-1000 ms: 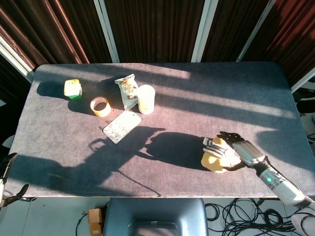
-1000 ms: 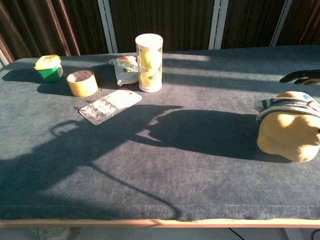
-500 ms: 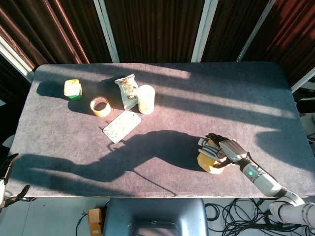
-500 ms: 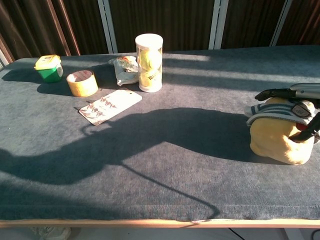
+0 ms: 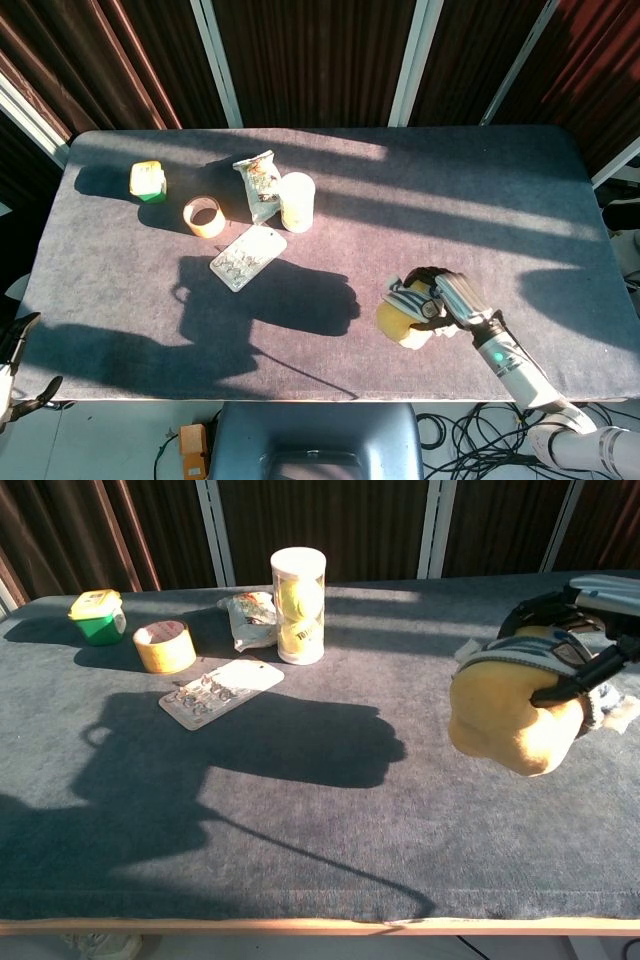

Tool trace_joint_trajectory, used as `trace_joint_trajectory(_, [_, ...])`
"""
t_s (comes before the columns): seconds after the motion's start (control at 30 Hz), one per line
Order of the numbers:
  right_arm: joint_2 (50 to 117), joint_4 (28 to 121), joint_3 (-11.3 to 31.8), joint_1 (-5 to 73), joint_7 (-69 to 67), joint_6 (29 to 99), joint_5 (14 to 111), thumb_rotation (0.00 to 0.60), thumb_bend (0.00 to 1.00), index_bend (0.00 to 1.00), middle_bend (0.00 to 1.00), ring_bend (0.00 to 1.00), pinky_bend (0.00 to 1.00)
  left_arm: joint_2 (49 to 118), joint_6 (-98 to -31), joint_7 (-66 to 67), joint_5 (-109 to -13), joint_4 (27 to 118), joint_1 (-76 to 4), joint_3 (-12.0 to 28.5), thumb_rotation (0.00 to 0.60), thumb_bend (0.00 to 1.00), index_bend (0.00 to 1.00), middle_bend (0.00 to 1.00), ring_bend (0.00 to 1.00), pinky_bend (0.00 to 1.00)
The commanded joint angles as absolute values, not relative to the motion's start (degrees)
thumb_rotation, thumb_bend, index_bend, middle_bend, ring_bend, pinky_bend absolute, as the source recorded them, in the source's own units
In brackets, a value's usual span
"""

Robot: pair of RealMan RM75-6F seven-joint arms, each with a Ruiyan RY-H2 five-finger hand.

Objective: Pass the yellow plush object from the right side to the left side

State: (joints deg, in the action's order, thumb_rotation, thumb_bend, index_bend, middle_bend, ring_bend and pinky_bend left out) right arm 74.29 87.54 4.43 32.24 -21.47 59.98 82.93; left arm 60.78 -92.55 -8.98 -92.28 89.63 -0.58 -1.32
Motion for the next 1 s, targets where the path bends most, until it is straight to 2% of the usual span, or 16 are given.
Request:
trace_joint_trajectory(0.03, [72.9, 96.1, 9.2, 34.9, -20.3, 60.1, 82.0, 0.6, 0.18, 0.78, 0.64, 0.8, 1.0, 60.8, -92.6, -9.0, -92.3, 89.6, -0.5, -1.3, 0.6, 0.25, 0.0, 0.11, 0.12, 0.23])
trace_joint_trajectory(0.23, [75.0, 98.3, 11.5, 37.5, -17.2, 58.0, 79.7, 0.6, 0.18, 0.78, 0.64, 0.8, 1.0, 60.8, -92.7, -9.2, -92.2, 89.5, -0.4, -1.2, 0.6, 0.25, 0.0, 0.11, 0.12, 0.23])
trace_joint_trajectory(0.33, [82.9, 95.1, 14.3, 41.9, -10.4, 56.3, 75.9, 0.6, 0.18, 0.78, 0.64, 0.8, 1.0, 60.9, -92.8, -9.1, -92.0, 89.4, -0.3, -1.0, 0.6, 0.25, 0.0, 0.11, 0.12, 0.23])
trace_joint_trajectory(0.43, [95.5, 83.8, 16.3, 48.2, -10.2, 51.7, 72.9, 0.6, 0.18, 0.77, 0.64, 0.78, 0.99, 60.8, -93.0, -9.9, -92.1, 89.0, -0.2, -1.0, 0.6, 0.25, 0.0, 0.11, 0.12, 0.23])
trace_joint_trajectory(0.6, [103.6, 73.2, 16.0, 51.9, -16.8, 47.3, 73.9, 0.6, 0.18, 0.67, 0.62, 0.66, 0.88, 60.6, -92.7, -11.1, -91.5, 88.8, -0.2, -0.7, 0.6, 0.25, 0.0, 0.11, 0.12, 0.23])
trace_joint_trajectory(0.7, [106.7, 67.8, 14.8, 53.3, -19.8, 46.1, 76.0, 0.6, 0.18, 0.59, 0.54, 0.55, 0.78, 60.5, -92.5, -11.8, -91.3, 88.6, -0.1, -0.7, 0.6, 0.25, 0.0, 0.11, 0.12, 0.23])
trace_joint_trajectory(0.77, [107.4, 66.0, 14.2, 53.7, -21.1, 45.7, 77.0, 0.6, 0.18, 0.52, 0.46, 0.44, 0.69, 60.4, -92.6, -12.3, -91.2, 88.6, 0.0, -0.7, 0.6, 0.25, 0.0, 0.11, 0.12, 0.23])
trace_joint_trajectory(0.87, [107.1, 65.2, 13.0, 54.1, -23.0, 45.1, 79.0, 0.6, 0.18, 0.39, 0.3, 0.23, 0.48, 60.3, -92.7, -12.4, -91.2, 88.5, 0.1, -0.6, 0.6, 0.25, 0.0, 0.11, 0.12, 0.23])
trace_joint_trajectory(0.93, [105.9, 66.0, 12.2, 54.1, -24.2, 44.7, 80.1, 0.6, 0.15, 0.22, 0.14, 0.07, 0.25, 60.4, -92.7, -12.2, -91.1, 88.5, 0.2, -0.6, 0.6, 0.25, 0.0, 0.11, 0.12, 0.23])
trace_joint_trajectory(1.0, [104.3, 67.6, 11.7, 53.9, -25.2, 44.7, 81.0, 0.6, 0.12, 0.1, 0.05, 0.01, 0.14, 60.4, -92.5, -11.8, -91.2, 88.6, 0.1, -0.6, 0.6, 0.25, 0.0, 0.11, 0.12, 0.23])
